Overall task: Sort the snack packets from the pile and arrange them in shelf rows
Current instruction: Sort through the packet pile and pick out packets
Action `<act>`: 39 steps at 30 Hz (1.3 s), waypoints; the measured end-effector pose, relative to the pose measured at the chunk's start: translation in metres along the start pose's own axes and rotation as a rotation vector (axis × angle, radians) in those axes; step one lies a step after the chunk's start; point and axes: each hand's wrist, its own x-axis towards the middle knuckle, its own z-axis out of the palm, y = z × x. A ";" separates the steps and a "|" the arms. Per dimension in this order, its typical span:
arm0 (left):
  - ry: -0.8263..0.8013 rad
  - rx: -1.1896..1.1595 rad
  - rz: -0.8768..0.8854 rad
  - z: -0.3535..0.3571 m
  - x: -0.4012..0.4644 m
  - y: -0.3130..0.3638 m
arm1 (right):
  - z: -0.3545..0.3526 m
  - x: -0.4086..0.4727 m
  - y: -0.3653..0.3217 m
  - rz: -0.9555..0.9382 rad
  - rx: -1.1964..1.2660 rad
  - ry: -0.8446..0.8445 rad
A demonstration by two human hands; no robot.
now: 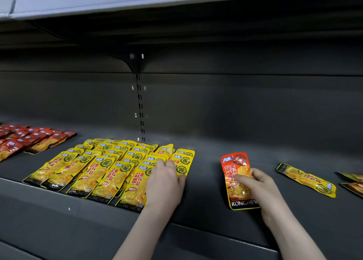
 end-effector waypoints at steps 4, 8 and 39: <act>0.087 -0.034 -0.020 -0.016 0.003 -0.011 | 0.007 0.002 -0.003 -0.003 0.024 -0.030; 0.181 -0.063 -0.054 -0.034 0.008 -0.044 | 0.031 0.006 -0.013 -0.012 0.043 -0.042; 0.298 -0.059 -0.010 -0.111 0.130 -0.562 | 0.585 -0.020 -0.003 -0.037 -0.031 -0.097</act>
